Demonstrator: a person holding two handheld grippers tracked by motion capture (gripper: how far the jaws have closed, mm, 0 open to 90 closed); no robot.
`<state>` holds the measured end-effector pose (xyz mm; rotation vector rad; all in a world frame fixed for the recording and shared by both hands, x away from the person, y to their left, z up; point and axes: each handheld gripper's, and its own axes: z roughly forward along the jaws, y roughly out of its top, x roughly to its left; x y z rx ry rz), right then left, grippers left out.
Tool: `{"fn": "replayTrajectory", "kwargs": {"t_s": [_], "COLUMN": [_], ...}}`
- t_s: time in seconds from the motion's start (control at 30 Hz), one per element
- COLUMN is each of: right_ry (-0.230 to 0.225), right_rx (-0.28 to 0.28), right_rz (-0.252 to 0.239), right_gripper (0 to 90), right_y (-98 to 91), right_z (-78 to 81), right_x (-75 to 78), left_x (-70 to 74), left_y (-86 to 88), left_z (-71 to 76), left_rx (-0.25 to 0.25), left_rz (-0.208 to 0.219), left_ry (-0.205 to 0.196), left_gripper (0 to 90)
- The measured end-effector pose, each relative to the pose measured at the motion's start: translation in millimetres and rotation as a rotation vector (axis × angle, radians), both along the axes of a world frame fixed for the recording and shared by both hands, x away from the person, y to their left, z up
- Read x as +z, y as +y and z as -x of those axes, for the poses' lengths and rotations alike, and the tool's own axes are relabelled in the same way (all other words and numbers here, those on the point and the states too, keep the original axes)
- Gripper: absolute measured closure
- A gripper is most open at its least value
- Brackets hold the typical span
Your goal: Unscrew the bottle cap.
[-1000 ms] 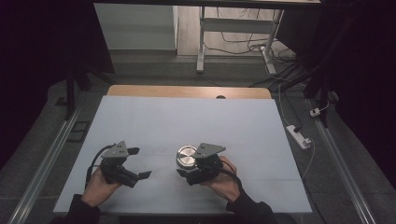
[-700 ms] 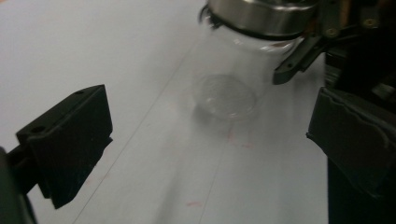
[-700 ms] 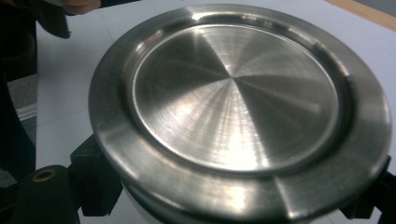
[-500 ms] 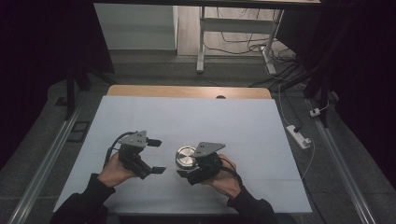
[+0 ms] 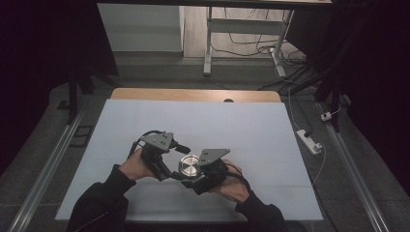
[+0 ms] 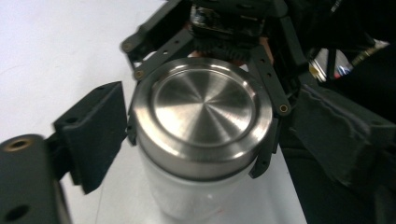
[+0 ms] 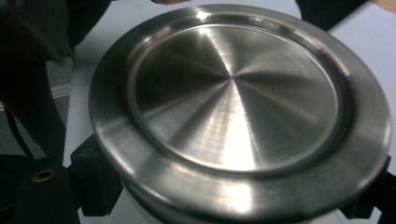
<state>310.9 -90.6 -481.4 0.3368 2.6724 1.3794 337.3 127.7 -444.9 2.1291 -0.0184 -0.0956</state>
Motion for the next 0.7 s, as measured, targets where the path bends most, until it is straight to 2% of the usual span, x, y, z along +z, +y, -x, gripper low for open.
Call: {"fn": "replayTrajectory", "kwargs": {"t_s": [0.17, 0.23, 0.33, 0.47, 0.7], "right_ry": [-0.006, -0.004, -0.009, -0.011, -0.029], "right_rx": [0.024, 0.028, 0.022, -0.019, -0.180], "right_rz": [-0.003, -0.006, -0.005, -0.005, 0.003], "right_gripper": [14.5, 14.5, 14.5, 14.5, 14.5], "right_y": [1.3, 1.9, 1.7, -1.0, -5.6], "right_z": [2.7, 3.7, 3.6, 1.0, -5.0], "right_x": [0.6, 0.9, 1.5, 2.8, 3.8], "left_x": [-1.2, -2.8, -2.6, -1.5, -0.7], "left_y": [-5.8, -6.3, -6.4, -11.0, -26.7], "left_z": [0.4, 1.9, 4.1, 8.2, 14.9], "left_rx": [-0.023, -0.013, 0.018, 0.120, 0.355], "left_rz": [-0.017, -0.020, -0.013, -0.013, -0.012], "left_ry": [-0.007, -0.023, -0.033, -0.038, -0.039], "left_gripper": [16.1, 19.8, 20.4, 20.6, 20.6]}}
